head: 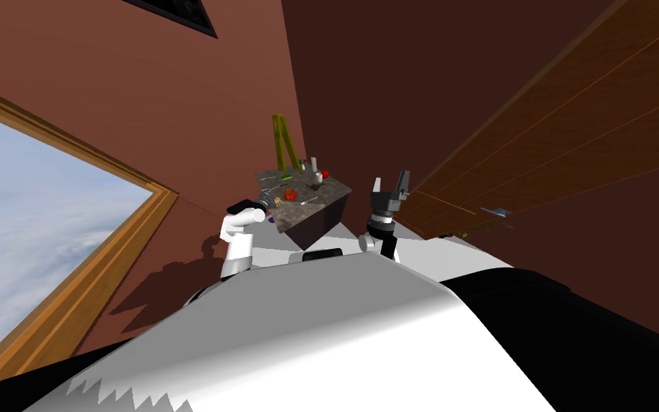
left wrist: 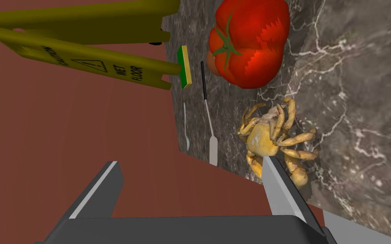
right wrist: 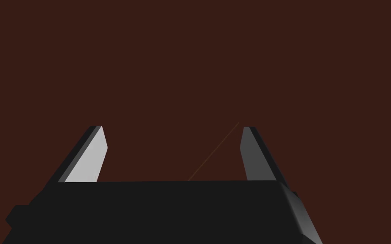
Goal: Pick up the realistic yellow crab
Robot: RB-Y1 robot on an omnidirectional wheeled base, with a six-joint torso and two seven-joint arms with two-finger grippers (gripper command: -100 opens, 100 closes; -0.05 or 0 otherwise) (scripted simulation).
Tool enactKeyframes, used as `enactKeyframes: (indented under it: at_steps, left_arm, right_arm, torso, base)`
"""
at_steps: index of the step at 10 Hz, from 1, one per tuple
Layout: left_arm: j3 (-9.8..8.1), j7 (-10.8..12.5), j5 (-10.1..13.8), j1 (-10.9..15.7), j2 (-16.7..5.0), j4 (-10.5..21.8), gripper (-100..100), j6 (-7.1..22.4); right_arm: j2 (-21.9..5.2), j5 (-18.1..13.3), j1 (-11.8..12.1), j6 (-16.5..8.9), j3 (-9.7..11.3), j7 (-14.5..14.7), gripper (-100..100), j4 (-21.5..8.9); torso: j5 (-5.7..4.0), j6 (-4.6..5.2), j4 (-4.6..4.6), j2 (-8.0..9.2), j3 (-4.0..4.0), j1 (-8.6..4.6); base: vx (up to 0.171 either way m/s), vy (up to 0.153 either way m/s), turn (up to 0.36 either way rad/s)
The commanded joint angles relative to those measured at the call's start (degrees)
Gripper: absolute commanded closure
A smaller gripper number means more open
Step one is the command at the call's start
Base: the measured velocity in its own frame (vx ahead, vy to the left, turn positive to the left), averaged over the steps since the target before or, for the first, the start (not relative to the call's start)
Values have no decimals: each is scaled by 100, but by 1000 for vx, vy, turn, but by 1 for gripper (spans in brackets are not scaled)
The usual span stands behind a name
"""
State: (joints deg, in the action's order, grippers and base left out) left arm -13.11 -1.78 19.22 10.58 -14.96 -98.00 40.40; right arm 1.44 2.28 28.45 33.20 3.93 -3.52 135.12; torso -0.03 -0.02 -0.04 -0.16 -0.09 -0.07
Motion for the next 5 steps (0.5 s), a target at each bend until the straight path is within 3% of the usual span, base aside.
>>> enactKeyframes:
  at_steps: [1,5]
  left_arm:
    - [-29,57,-65,47,18,40,-100,208]
    - [-229,284,-95,136,-169,317,-100,918]
  right_arm:
    - [0,0,0,0,0,0,0,0]
    - [0,0,0,0,0,0,0,0]
  torso:
    - [0,0,0,0,0,0]
    - [0,-1,-1,-2,-2,1]
  base:
    - [34,-24,-18]
    - [45,-26,-49]
